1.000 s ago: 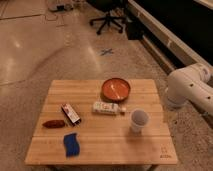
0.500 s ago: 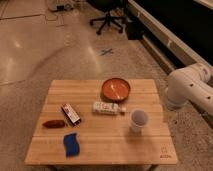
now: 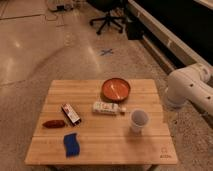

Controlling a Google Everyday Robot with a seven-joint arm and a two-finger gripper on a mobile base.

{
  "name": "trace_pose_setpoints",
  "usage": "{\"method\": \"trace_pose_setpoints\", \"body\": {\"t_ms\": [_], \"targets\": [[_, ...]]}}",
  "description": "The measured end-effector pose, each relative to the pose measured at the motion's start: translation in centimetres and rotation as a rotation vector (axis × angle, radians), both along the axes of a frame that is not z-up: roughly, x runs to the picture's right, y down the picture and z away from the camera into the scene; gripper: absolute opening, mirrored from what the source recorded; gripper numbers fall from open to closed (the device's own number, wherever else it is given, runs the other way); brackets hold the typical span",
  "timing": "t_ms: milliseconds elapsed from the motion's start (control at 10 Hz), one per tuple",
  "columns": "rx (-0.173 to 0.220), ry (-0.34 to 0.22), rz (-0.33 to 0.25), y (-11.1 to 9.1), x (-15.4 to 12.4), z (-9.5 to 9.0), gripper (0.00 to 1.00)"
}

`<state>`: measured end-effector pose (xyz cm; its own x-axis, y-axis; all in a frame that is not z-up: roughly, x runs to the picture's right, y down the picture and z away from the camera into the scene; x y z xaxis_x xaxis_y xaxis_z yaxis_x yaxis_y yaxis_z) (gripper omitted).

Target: Place the pepper on the white sponge

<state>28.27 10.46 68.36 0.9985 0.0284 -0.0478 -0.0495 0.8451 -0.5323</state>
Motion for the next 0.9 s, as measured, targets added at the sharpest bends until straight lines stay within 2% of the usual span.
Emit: {"method": "trace_pose_setpoints", "body": {"t_ms": [200,300,400,600,900], "targets": [[0.011,-0.066,-0.045,-0.6,-3.9,-0.7,0.65],[0.011,-0.142,-0.09,-0.9,-8.4,-1.6,0.65],[0.009,-0.183,-0.113,-1.0,-10.7,-2.1,0.65],[0.009,-0.288,-0.188,-1.3,-17.5,-2.9,0.65],[-0.01,-0.404,-0.269,-0.8,-25.4,-2.0,0.65]]}}
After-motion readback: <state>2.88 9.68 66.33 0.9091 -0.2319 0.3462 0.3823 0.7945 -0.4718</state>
